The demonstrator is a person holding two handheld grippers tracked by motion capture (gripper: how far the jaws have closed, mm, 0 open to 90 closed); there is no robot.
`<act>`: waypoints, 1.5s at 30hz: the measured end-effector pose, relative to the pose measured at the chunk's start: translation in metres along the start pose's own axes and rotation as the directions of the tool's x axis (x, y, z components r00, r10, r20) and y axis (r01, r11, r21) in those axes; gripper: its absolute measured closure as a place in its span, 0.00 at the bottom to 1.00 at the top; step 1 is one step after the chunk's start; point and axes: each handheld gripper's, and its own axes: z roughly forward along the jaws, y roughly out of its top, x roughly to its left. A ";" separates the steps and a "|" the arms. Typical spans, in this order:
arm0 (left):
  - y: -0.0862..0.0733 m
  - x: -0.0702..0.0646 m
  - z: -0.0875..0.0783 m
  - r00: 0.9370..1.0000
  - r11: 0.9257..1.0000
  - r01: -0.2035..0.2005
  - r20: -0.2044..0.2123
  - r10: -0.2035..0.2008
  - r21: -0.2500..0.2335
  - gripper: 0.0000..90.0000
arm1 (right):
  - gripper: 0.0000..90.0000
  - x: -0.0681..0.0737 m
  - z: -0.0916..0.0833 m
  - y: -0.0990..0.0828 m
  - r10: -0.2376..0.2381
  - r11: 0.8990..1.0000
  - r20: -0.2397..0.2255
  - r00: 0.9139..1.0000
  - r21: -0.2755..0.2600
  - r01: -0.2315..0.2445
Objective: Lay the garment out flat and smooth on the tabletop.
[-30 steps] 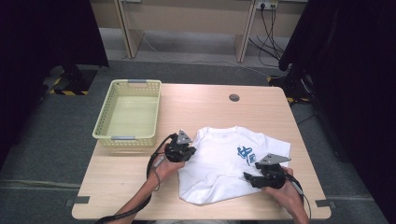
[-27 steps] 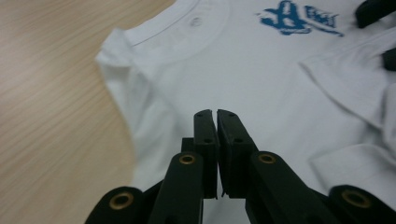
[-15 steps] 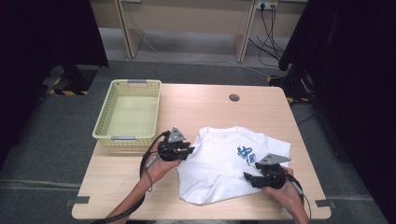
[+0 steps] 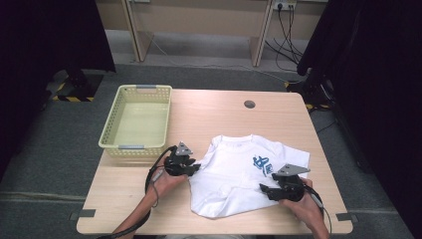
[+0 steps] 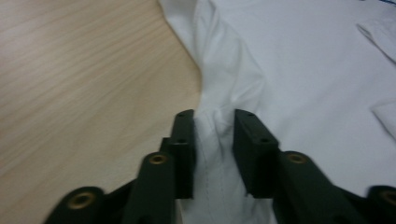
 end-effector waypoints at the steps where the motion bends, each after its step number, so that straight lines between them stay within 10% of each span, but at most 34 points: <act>1: 0.002 -0.003 0.000 1.000 1.000 -0.005 -0.003 0.005 -0.010 0.91 | 0.40 0.000 0.000 0.000 0.000 1.000 0.001 1.000 0.000 0.000; 6: 0.017 -0.030 -0.012 0.997 0.992 -0.071 0.004 0.072 -0.101 0.94 | 0.40 0.000 0.000 0.000 -0.001 1.000 -0.001 1.000 0.000 0.001; 14: 0.014 -0.067 -0.008 0.985 0.988 -0.120 0.111 0.131 -0.103 0.82 | 0.40 0.000 0.000 -0.001 0.001 1.000 0.000 1.000 -0.003 -0.001; 22: 0.016 -0.046 -0.022 0.996 0.990 -0.035 0.078 0.046 -0.134 0.64 | 0.40 0.000 0.000 0.000 -0.001 1.000 -0.001 1.000 -0.001 0.001; 30: 0.002 -0.050 -0.008 0.993 0.998 -0.041 0.106 0.045 -0.041 0.63 | 0.40 0.000 0.000 0.000 -0.001 1.000 -0.001 1.000 -0.002 0.001; 37: -0.003 -0.044 -0.005 0.996 0.996 -0.081 0.027 0.082 -0.020 0.93 | 0.40 0.000 0.000 0.000 -0.001 1.000 -0.001 1.000 -0.002 0.001; 45: 0.002 -0.005 -0.019 0.998 0.998 -0.019 -0.062 0.015 -0.064 0.95 | 0.40 0.000 0.000 -0.001 -0.002 1.000 -0.003 1.000 -0.003 0.002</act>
